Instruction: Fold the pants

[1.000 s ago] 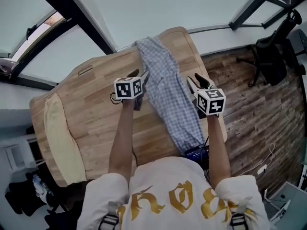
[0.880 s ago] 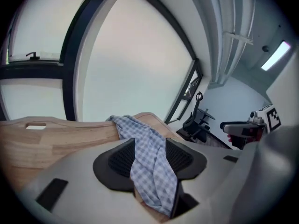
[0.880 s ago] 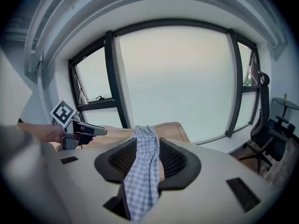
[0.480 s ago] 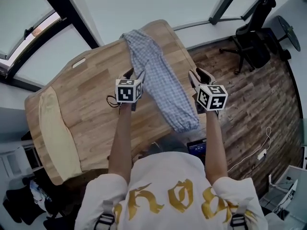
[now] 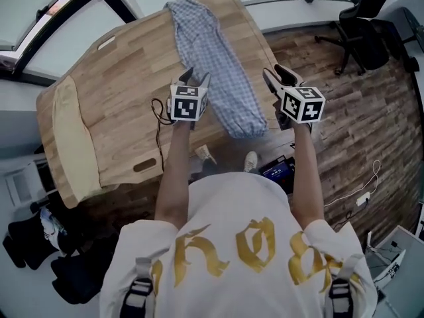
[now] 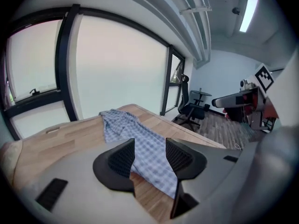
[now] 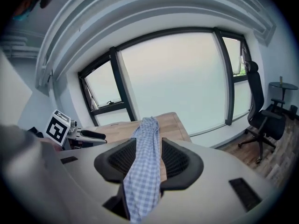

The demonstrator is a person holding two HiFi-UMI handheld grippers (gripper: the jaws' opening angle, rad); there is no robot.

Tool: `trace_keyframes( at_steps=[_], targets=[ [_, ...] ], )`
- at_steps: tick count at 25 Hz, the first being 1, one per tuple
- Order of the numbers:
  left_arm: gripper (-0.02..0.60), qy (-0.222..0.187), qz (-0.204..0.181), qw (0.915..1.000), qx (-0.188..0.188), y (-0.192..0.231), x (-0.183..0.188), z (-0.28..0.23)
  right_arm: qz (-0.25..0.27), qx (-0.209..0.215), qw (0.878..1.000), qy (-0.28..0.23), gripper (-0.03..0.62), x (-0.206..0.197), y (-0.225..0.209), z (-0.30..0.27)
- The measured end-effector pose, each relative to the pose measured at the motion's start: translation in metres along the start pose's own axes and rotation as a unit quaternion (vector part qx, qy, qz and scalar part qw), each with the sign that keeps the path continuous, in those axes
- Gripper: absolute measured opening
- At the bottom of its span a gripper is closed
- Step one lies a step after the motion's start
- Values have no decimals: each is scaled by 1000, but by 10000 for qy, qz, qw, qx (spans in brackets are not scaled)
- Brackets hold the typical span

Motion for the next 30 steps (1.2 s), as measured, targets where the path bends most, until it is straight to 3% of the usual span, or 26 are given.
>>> trace_keyframes(
  at_steps=[11, 19, 24, 30],
  targets=[
    [230, 309, 1055, 9915, 697, -64, -116, 18, 51, 1414, 9890, 433, 176, -90, -6, 42],
    [232, 505, 1840, 9801, 549, -83, -172, 30, -162, 1604, 9843, 719, 175, -135, -1, 63],
    [232, 345, 1906, 9787, 678, -74, -162, 38, -53, 1734, 9816, 802, 175, -146, 19, 67],
    [230, 145, 1685, 9818, 863, -23, -100, 37, 171, 1800, 9788, 964, 175, -142, 44, 49]
  ],
)
Point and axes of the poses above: the fingertips, and each gripper's own axes: z backward along the fingers, y to its left, x out of its top, the point moved 1 cm from there along z, backward along the fingers, and after that the axes turned 10 degrees about z, right-handed, at the moved point
